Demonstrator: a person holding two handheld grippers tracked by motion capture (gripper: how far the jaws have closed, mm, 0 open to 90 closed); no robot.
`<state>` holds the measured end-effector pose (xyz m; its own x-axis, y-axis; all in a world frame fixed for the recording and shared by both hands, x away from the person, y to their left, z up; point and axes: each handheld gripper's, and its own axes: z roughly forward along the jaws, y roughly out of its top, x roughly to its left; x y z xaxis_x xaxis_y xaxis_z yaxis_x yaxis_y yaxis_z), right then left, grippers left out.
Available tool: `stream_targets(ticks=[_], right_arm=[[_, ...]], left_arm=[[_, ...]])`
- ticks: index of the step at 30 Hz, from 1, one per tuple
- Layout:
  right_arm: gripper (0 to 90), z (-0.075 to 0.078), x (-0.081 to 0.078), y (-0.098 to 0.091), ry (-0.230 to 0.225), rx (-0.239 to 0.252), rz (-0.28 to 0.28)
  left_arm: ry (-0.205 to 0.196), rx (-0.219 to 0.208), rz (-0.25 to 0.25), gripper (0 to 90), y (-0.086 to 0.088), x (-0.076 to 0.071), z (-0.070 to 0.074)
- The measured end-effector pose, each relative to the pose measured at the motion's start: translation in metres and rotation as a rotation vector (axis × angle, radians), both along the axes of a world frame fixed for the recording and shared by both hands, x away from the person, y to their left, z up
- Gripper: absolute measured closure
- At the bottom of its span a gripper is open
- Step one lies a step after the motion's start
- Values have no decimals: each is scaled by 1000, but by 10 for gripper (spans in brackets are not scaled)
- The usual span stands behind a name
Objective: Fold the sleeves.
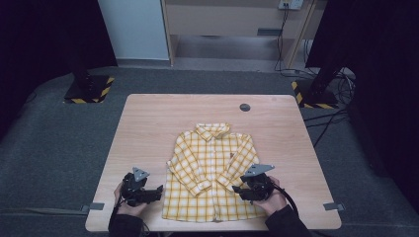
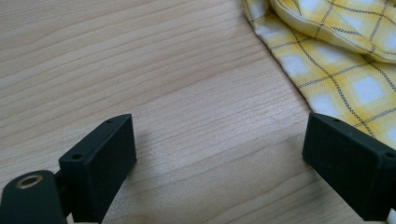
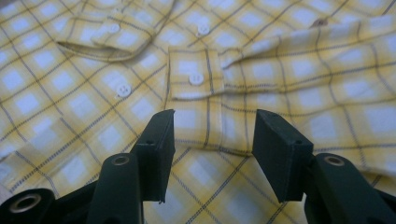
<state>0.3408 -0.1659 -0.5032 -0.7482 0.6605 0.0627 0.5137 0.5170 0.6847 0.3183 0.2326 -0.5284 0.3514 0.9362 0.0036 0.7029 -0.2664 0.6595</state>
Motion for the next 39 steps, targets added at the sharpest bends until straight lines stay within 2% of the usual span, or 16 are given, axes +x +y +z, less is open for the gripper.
stream_targets(ticks=[3,9,13,15,18,22,28,32,34,36,39], right_arm=[[492,-6,-1,3,20,-1,-12],[526,-8,7,9,80,81,-50],[599,-16,11,12,95,34,-67],[661,-17,9,12,68,27,-69],[751,-17,8,11,56,27,-77],[821,-17,5,13,27,7,-79],[854,-15,3,13,1,13,-87],[851,-4,0,9,-23,54,-81],[848,0,-2,6,0,59,-59],[848,-2,-4,5,22,41,-45],[843,-9,-5,7,31,4,-36]], left_arm=[[-1,0,-1,86,0,0,0],[-1,0,-3,86,0,0,0],[-2,-1,-4,86,0,0,0],[-1,-1,-4,85,0,0,0],[-2,-1,-4,86,0,0,0],[-2,-1,-4,86,0,0,0],[-2,-1,-4,86,0,0,0],[-2,-1,-5,86,0,0,0],[-2,-1,-5,86,0,0,0],[-2,-2,-4,86,0,0,0],[-2,-1,-4,86,0,0,0]])
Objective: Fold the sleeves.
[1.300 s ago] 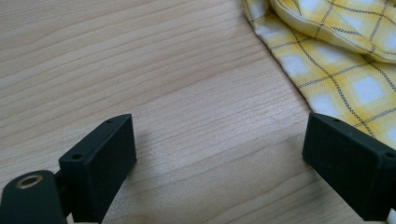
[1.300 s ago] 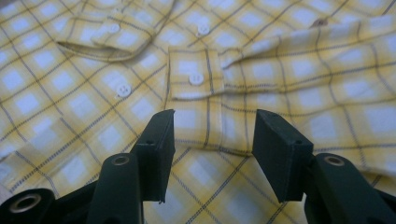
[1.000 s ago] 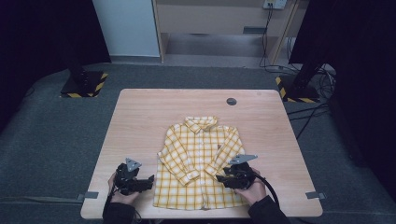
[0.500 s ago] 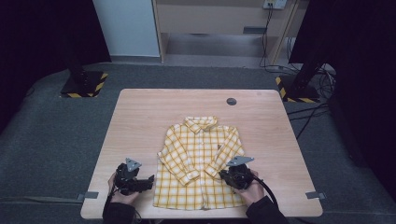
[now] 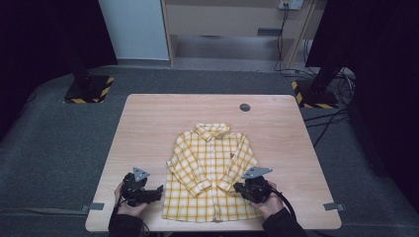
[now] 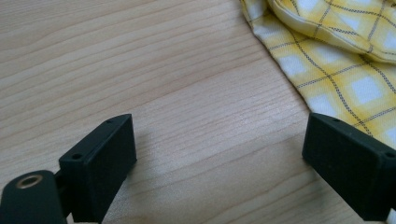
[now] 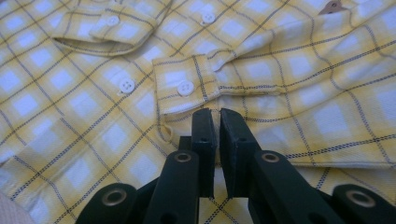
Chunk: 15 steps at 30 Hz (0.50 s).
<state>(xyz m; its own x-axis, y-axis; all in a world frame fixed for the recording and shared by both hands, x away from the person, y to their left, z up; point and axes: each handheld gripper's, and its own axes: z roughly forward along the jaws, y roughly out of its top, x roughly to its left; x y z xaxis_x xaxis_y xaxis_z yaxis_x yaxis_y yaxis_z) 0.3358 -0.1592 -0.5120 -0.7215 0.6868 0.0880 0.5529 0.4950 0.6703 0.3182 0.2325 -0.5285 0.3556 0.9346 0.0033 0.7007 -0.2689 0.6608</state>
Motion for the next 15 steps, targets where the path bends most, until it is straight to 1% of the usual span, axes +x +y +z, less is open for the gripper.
stream_targets(ticks=[1,3,4,5,7,8,9,10,11,12,15], right_arm=[[817,-1,0,0,3,0,4],[668,-2,2,0,26,13,16],[594,-1,2,-1,19,29,21],[522,1,2,-2,-3,39,12],[406,6,3,-7,-68,49,-22],[363,8,6,-10,-90,57,-43],[356,8,9,-14,-107,66,-65],[334,7,13,-17,-109,73,-89],[331,6,18,-21,-106,74,-111],[330,3,23,-24,-106,66,-129],[331,-7,35,-29,-93,17,-173]], left_arm=[[-1,-1,0,86,0,0,0],[0,0,-1,86,0,0,0],[-1,-1,-1,86,0,0,0],[0,0,-1,86,0,0,0],[0,0,-2,85,0,0,0],[0,0,-2,85,0,0,0],[-1,0,-2,85,0,0,0],[-1,-1,-2,85,0,0,0],[-1,0,-3,85,0,0,0],[-2,-1,-3,84,0,0,0],[-4,-2,-3,83,0,0,0]])
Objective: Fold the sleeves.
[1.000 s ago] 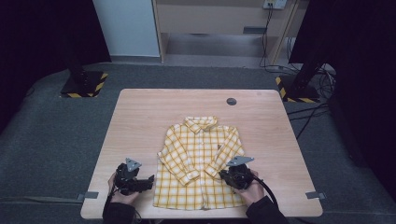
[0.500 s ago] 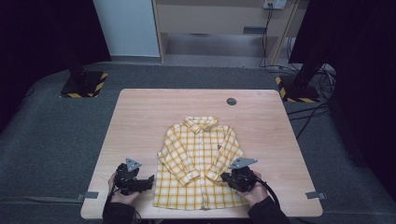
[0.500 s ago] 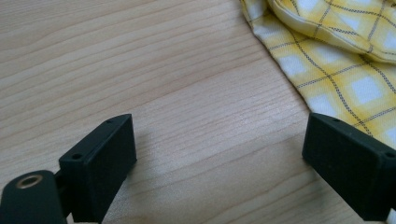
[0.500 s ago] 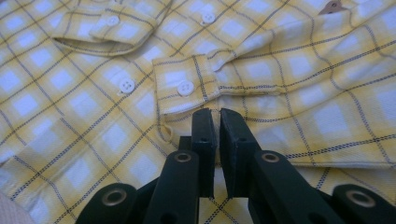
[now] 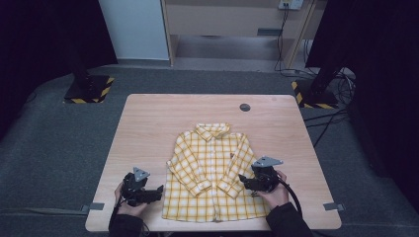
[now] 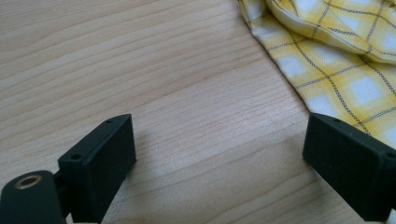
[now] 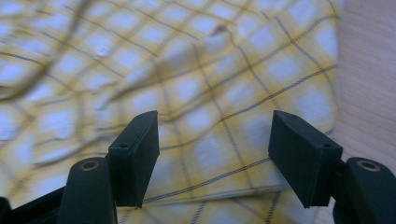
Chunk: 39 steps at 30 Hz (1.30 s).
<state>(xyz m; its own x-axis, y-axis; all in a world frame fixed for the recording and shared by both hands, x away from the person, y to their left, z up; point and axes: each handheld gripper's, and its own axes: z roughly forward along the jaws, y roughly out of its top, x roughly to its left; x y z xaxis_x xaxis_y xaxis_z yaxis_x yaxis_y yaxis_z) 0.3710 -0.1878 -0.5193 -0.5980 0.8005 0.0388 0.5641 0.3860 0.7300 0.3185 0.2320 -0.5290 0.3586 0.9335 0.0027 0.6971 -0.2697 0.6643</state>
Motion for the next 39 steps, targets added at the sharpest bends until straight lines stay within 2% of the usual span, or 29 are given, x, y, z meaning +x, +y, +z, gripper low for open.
stream_targets(ticks=[2,4,6,10,15,17,23,28,35,39], right_arm=[[330,-7,6,-1,15,-30,-20],[327,-10,8,-1,10,-33,-24],[330,-7,8,-2,9,-20,-25],[307,1,5,-6,-26,16,-36],[274,7,3,-14,-50,17,-51],[251,11,1,-20,-61,28,-63],[199,20,1,-46,-85,50,-129],[161,18,3,-68,-94,51,-202],[119,11,6,-92,-70,16,-258],[117,6,5,-109,-56,31,-303]], left_arm=[[0,0,-1,82,0,0,0],[-1,-1,-1,81,0,0,0],[-2,-1,-3,81,0,0,0],[-4,-2,-10,71,0,0,-1],[8,-4,-17,89,0,1,1],[8,-17,-22,93,0,1,2],[-27,-43,-16,98,3,-1,7],[-62,-71,-7,102,7,-3,11],[-106,-105,-12,113,11,-7,19],[-120,-115,-9,114,12,-8,23]])
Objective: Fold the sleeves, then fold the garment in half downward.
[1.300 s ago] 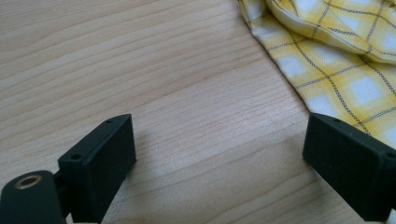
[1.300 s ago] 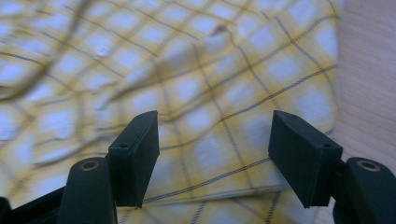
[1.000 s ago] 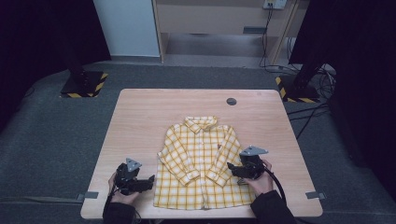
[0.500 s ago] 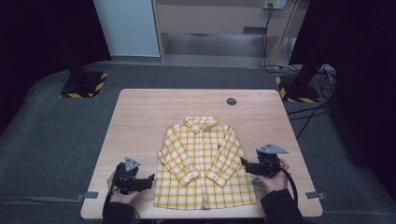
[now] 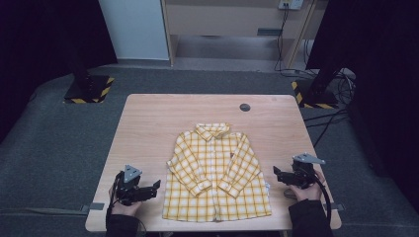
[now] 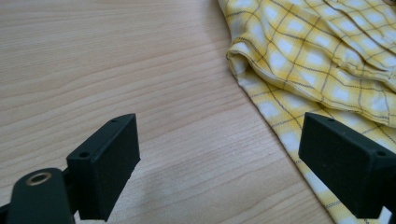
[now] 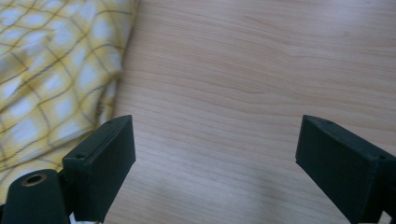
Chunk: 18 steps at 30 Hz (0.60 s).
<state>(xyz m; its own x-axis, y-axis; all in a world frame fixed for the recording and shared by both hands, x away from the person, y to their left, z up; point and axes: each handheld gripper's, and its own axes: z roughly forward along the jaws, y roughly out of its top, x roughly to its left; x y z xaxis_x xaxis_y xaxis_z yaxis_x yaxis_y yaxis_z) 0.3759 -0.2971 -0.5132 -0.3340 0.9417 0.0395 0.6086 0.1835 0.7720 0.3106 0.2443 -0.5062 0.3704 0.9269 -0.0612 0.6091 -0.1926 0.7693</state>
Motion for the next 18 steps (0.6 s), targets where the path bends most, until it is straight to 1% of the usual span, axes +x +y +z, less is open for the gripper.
stream_targets(ticks=[3,8,10,13,16,18], right_arm=[[111,-2,0,-7,5,5,-19],[98,-2,0,-10,8,-1,-21],[97,-2,0,-10,6,-3,-20],[96,0,-1,-10,-2,12,-21],[87,2,-2,-10,-9,19,-33],[87,4,-3,-11,-14,26,-36]], left_arm=[[0,3,0,114,0,0,0],[17,15,7,113,1,3,-4],[20,8,11,113,2,4,-5],[14,-5,7,113,4,5,-2],[11,-25,-12,129,5,7,1],[18,-30,-19,136,5,9,2]])
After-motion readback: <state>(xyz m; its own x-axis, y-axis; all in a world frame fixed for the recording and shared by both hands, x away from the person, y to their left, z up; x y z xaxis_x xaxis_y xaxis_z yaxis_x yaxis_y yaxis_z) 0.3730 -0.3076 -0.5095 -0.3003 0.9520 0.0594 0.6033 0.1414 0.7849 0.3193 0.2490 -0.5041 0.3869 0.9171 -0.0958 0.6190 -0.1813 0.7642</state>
